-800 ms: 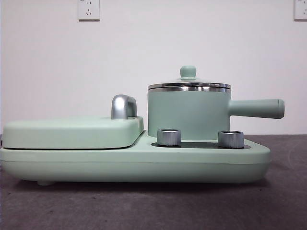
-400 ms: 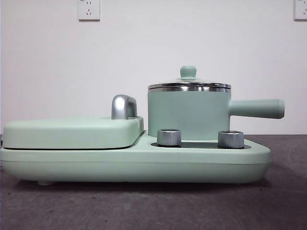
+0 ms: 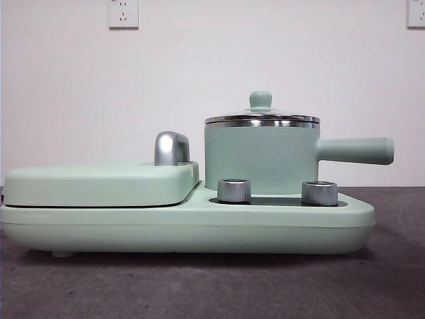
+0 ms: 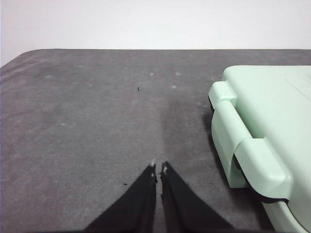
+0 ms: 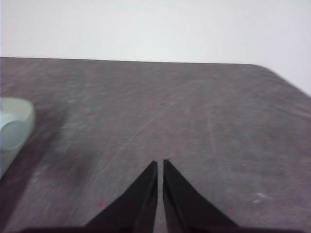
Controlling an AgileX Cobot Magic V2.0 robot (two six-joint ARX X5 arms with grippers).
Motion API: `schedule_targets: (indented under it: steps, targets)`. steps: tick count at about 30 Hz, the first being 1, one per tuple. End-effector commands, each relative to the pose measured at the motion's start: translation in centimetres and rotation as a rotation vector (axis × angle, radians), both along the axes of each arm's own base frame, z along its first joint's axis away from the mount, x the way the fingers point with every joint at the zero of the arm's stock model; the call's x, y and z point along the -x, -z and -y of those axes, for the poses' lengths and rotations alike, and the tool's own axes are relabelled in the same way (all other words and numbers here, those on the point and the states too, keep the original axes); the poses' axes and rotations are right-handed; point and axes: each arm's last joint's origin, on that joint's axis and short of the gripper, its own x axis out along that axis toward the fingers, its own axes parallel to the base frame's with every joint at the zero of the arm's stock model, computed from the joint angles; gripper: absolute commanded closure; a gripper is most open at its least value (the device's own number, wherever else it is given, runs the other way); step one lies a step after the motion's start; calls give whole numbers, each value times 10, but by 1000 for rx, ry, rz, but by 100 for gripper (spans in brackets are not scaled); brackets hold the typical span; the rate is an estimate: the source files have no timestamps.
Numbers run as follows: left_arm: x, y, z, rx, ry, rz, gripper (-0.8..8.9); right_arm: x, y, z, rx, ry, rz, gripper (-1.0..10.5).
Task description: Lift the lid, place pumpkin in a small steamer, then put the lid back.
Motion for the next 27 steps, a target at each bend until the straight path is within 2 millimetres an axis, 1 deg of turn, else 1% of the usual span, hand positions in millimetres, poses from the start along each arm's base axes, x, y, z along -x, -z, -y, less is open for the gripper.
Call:
schedule_targets:
  steps: [1,3,11,27]
  targets:
    - [-1,7,0,7,-4,-24,794,0,4,-1,-15,-28,-28,930]
    - [-1,7,0,7,-4,-24,794,1,7,-1,-17,-40,-61,930]
    - [-1,7,0,7,-4,-24,794,1,7,-1,11,-50,-62,930]
    - [-1,7,0,7,-4,-24,794,0,5,-1,12,-46,-36,930]
